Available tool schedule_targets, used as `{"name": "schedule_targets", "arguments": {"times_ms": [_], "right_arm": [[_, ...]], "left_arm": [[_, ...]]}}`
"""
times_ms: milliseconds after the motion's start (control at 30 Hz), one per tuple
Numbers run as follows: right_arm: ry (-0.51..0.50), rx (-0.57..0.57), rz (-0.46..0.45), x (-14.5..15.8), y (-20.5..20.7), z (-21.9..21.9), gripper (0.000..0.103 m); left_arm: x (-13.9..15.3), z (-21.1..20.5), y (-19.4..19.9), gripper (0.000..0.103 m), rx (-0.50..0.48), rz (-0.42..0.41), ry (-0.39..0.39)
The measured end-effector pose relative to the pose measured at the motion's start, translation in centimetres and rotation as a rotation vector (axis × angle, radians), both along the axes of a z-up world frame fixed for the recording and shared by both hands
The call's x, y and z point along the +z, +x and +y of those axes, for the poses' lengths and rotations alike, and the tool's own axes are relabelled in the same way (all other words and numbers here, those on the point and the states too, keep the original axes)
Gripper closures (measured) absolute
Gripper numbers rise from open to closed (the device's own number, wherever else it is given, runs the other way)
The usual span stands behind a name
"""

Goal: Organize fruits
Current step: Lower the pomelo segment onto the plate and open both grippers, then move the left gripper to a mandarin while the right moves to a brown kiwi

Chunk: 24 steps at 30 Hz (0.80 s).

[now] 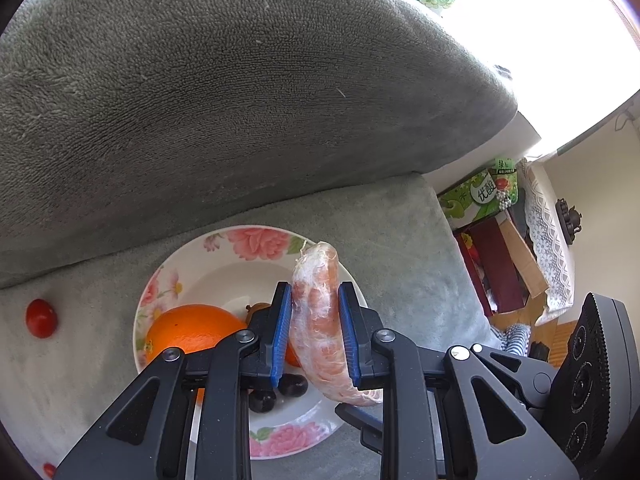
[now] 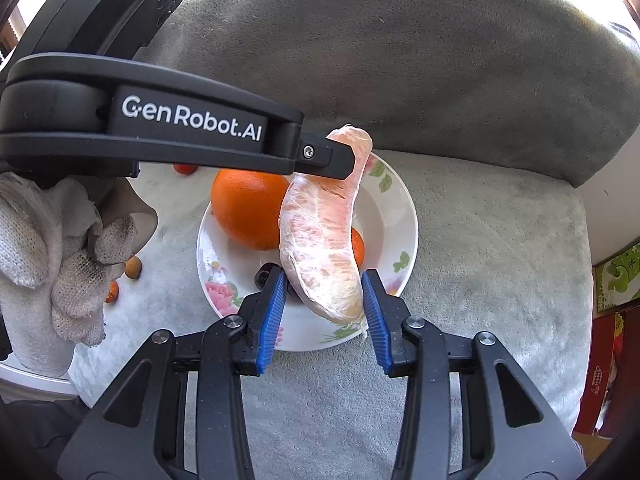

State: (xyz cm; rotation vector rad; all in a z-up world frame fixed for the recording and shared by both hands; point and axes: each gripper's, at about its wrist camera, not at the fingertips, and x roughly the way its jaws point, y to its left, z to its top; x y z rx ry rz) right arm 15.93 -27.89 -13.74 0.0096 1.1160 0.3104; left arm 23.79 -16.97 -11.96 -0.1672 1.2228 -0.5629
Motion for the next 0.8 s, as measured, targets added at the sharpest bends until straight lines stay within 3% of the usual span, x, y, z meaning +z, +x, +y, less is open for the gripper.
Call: {"name": "schedule_targets", "arguments": {"times_ms": [133, 200, 367, 433, 800], "right_arm": [[0.004, -0.009, -0.02, -0.1, -0.1, 0.3, 0.043], [0.006, -0.009, -0.018, -0.1, -0.1, 0.4, 0.041], [0.001, -0.011, -0.024, -0.1, -0.6, 0.8, 0.032], [0.014, -0.014, -0.023, -0.1, -0.7, 0.6, 0.031], [0.048, -0.042, -0.02, 0.0, -1.0, 0.7, 0.031]], "left_arm": [[0.4, 0.2, 0.1, 0.079, 0.006, -0.014, 0.005], [0.5, 0.3, 0.2, 0.07, 0.009, -0.019, 0.008], [0.7, 0.4, 0.1, 0.062, 0.017, -0.018, 0.009], [0.8, 0.5, 0.0, 0.053, 0.021, -0.024, 0.01], [1.4, 1.0, -0.4, 0.04, 0.038, -0.055, 0.016]]}}
